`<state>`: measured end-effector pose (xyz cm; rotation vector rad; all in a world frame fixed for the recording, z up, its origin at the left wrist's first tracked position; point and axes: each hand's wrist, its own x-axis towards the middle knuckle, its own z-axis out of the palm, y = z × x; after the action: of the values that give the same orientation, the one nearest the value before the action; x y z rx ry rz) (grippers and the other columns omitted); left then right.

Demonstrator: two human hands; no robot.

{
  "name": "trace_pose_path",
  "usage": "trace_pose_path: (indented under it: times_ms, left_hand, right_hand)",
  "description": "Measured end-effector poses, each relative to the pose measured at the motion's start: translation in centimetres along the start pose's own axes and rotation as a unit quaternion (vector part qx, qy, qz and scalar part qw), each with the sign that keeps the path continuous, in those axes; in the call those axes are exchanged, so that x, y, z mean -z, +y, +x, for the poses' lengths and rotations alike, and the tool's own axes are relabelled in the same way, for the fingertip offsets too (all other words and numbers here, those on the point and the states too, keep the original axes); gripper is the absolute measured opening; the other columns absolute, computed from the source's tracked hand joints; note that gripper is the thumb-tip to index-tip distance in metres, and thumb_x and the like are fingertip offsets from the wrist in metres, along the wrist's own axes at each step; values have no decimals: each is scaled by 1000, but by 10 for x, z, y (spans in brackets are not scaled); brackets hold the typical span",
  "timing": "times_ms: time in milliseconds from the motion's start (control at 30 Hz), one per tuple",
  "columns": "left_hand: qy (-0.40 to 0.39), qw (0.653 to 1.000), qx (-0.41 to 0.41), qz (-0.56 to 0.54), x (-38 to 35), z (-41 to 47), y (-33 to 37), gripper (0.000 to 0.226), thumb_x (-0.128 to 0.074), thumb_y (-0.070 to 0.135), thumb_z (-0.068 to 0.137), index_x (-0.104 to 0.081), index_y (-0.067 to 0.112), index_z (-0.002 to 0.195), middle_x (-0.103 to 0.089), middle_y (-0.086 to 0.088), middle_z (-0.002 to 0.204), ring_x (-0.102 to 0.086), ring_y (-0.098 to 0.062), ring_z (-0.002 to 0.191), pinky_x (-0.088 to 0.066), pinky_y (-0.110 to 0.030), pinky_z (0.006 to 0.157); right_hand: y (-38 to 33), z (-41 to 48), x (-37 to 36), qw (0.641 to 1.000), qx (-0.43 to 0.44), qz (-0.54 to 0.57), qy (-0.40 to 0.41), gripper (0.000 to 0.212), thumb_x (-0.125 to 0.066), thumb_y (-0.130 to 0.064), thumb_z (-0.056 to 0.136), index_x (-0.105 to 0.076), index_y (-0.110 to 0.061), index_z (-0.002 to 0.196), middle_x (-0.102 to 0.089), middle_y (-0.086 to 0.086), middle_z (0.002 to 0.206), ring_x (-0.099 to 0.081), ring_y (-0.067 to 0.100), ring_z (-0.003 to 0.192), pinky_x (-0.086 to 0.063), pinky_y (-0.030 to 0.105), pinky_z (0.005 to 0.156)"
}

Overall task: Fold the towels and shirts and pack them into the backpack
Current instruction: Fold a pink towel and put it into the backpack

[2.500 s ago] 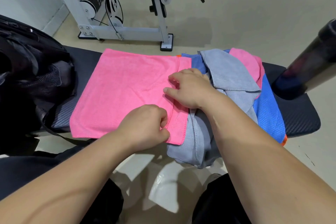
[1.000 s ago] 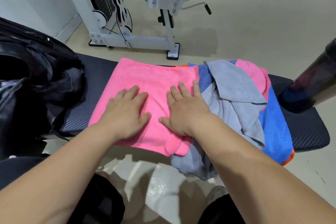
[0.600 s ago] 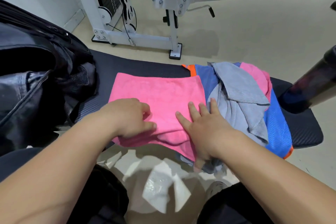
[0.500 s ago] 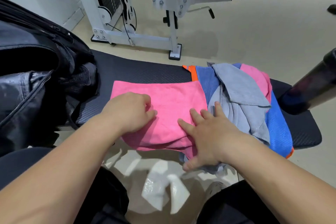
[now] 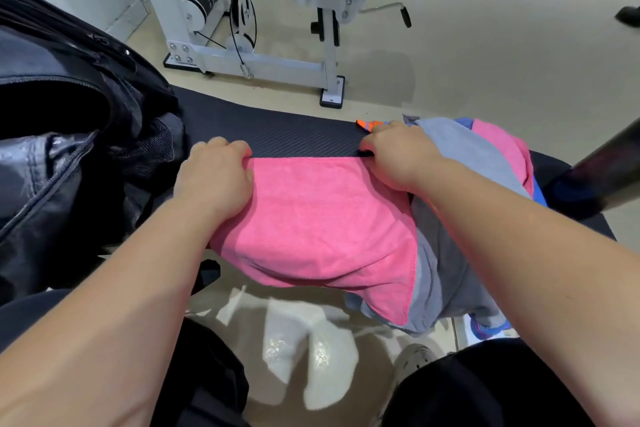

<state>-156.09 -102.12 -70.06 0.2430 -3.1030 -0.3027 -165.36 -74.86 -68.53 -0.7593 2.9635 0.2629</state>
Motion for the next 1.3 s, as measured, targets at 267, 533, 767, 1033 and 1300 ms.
trace_pose_path:
  times_ms: [267,533,767,1033,1300]
  left_hand:
    - [19,986,51,-156,1,11,-8,19,-66,15,81,-63,25,98,-64,-5,97,-58,-33,98,-47,-40,87]
    - [64,951,41,-299,30,-14,2,11,-66,16,86,-61,26,89,-58,5,77,-50,-15,66,-39,-30,59]
    - [34,947,-23,-317,89,-55,9,10,-79,16,82,-72,21,77,-71,1,74,-58,-13,63,-45,-26,62]
    - [-171,833,-189,-492,149,-101,-21,36,-93,34,64,-64,15,74,-60,-14,78,-54,-26,68,-46,-28,60]
    - [-50,903,-62,-422,131,-83,-13,27,-79,3,80,-71,19,100,-61,-16,81,-53,-21,71,-47,-27,67]
  right_hand:
    - [2,0,-2,1000,-8,16,1,16,-52,-21,94,-67,-20,99,-62,5,104,-52,31,105,-35,39,79]
    - [5,-53,25,956,-28,270,108,12,-68,-16,84,-58,-23,84,-57,-11,68,-55,19,70,-37,31,64]
    - [17,-135,78,924,60,377,7,12,-76,-11,87,-71,-22,84,-73,0,74,-67,14,66,-53,27,67]
    - [31,-202,131,821,146,494,-244,10,-78,-5,77,-77,-8,86,-75,7,80,-69,8,74,-54,18,72]
    - [38,-176,122,839,74,529,-100,19,-75,5,81,-68,-9,91,-63,9,72,-59,16,67,-49,23,63]
